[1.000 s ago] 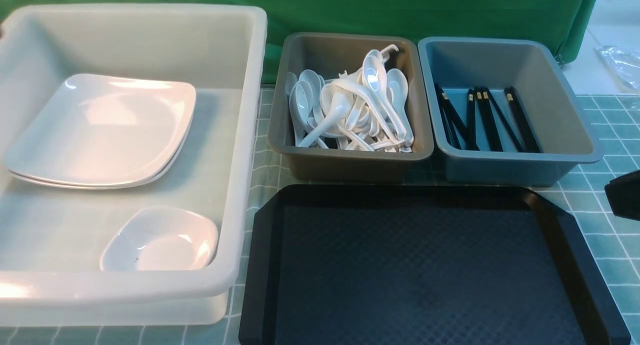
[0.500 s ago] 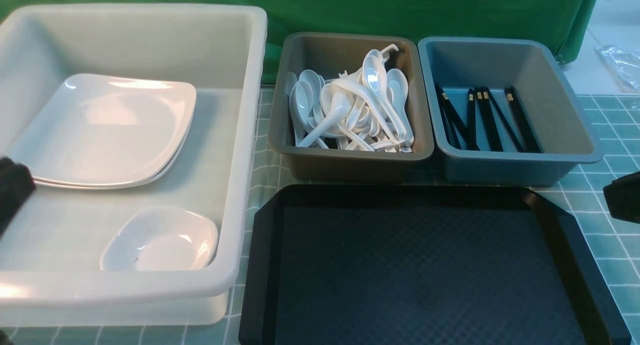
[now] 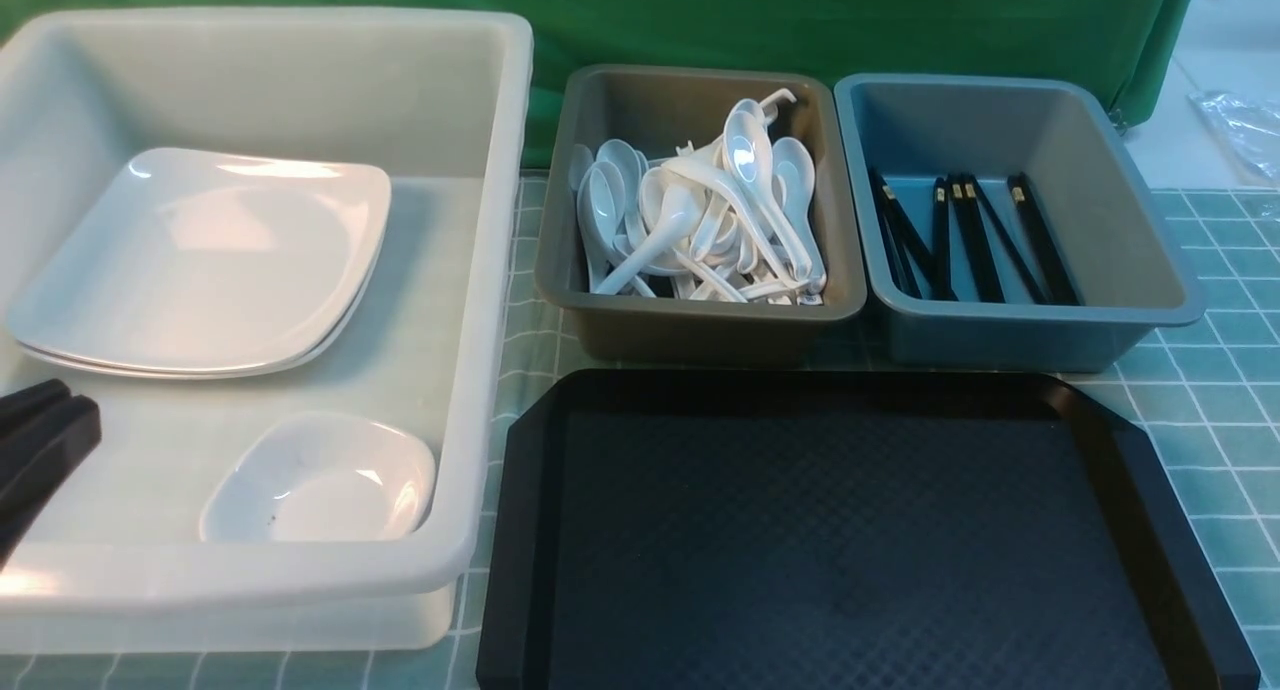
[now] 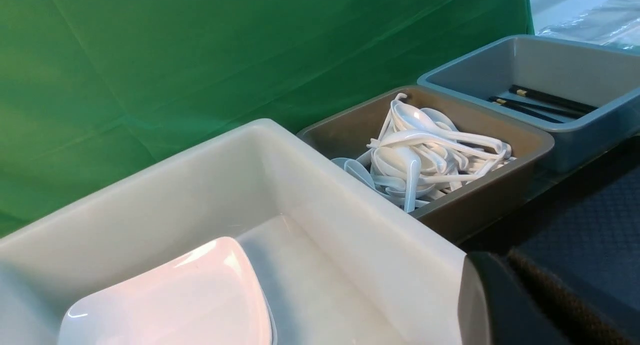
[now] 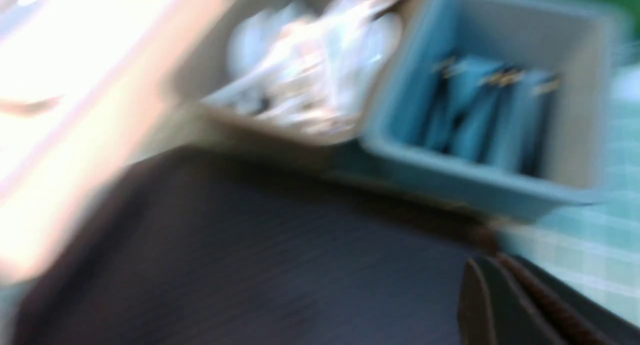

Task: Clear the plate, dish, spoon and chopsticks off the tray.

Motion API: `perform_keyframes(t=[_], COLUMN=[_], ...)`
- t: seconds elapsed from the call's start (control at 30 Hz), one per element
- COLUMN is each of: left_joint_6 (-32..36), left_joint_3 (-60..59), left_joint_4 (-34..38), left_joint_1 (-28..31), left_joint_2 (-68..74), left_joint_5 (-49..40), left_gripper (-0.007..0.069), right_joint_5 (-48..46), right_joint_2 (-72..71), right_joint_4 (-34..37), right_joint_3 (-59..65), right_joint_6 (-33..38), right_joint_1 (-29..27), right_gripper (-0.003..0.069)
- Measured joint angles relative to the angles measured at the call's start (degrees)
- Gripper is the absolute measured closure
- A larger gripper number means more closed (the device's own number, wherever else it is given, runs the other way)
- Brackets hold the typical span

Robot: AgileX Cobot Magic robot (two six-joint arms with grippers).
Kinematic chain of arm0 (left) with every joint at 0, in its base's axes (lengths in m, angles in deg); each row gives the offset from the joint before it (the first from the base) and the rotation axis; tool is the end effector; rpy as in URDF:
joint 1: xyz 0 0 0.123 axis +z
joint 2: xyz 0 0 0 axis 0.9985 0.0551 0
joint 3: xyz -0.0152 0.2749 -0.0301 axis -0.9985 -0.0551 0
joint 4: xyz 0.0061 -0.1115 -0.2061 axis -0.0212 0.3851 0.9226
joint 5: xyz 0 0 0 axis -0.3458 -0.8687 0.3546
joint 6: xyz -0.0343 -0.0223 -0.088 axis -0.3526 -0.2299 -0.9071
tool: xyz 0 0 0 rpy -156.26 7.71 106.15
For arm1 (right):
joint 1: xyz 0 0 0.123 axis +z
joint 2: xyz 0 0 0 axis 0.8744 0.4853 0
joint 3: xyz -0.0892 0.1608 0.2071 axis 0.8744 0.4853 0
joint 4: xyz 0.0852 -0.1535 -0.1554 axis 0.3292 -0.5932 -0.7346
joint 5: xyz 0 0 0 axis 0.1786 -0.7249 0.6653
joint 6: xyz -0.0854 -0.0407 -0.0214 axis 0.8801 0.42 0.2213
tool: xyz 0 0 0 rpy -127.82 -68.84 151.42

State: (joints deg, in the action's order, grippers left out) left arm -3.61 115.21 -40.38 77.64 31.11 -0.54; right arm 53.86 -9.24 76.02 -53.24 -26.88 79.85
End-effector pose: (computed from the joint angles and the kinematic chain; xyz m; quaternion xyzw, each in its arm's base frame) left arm 0.0567 -0.0271 0.3212 0.2629 0.6874 0.0152 0.6769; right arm 0.0937 0.0297 0.3584 -0.1323 0.7762 0.0842 0.6106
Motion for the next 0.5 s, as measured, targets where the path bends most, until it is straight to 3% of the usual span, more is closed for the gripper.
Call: perform_keyframes(t=[0.13, 0.23, 0.5], left_joint_6=[0.00, 0.00, 0.00], left_joint_3=[0.00, 0.00, -0.02], left_joint_4=[-0.19, -0.19, -0.24], left_joint_1=[0.00, 0.00, 0.00], left_joint_2=[0.00, 0.00, 0.00], left_joint_5=[-0.04, -0.04, -0.04], left_gripper=[0.0608, 0.0608, 0.0608], right_joint_5=[15.32, 20.53, 17.27], right_joint_2=[-14.55, -23.49, -31.01], right_joint_4=[0.00, 0.00, 0.00], right_joint_3=[22.93, 34.50, 41.67], right_joint_6=[2.74, 3.25, 3.27], right_joint_1=[-9.83, -12.79, -14.07], right_gripper=[0.0643, 0.0643, 0.0643])
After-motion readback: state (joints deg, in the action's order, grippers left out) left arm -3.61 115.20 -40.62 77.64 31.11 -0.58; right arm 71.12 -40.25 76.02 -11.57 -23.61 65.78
